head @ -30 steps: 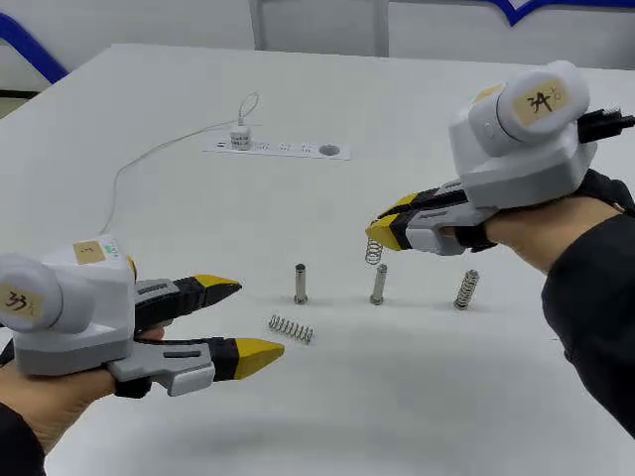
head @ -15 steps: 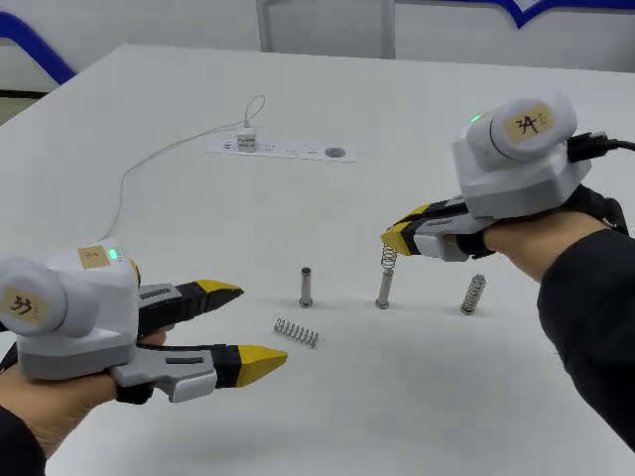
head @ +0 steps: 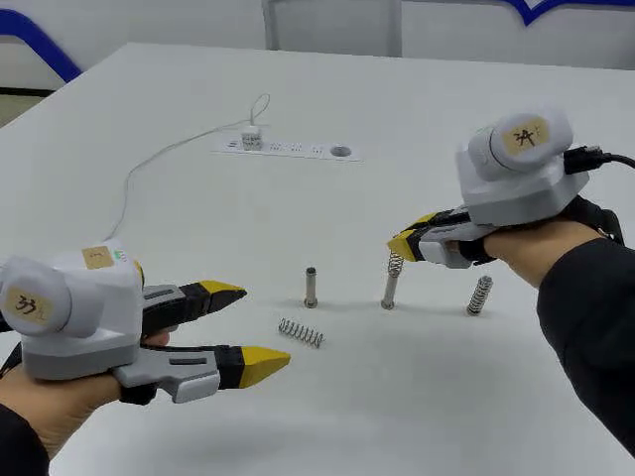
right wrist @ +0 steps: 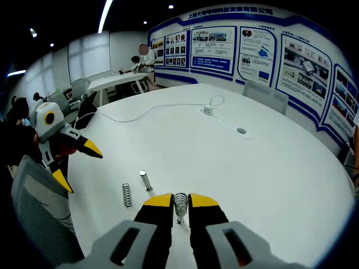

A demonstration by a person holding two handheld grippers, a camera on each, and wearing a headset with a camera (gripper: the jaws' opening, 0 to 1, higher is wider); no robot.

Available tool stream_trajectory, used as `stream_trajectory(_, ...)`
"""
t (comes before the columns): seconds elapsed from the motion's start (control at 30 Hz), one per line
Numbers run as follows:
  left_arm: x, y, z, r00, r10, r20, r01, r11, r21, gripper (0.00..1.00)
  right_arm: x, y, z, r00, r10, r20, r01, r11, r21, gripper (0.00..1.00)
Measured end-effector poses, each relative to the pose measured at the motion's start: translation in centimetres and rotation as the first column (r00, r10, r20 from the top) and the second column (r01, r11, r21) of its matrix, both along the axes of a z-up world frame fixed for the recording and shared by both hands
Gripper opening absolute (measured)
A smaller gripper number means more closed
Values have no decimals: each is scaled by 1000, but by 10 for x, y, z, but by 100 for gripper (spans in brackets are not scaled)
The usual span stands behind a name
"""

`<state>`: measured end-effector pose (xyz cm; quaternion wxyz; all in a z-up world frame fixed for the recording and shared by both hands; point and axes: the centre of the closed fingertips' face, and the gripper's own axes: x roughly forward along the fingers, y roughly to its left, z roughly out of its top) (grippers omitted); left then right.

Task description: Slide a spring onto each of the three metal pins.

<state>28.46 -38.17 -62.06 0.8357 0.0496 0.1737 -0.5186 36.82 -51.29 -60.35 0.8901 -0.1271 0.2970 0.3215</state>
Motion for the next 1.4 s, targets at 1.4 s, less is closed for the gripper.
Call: stream_trajectory(1.4, 1, -1, -4, 1000, 0, -7, 0, 1000, 3, 58, 1, -5, -58, 998, -32, -55, 29, 998, -54, 12)
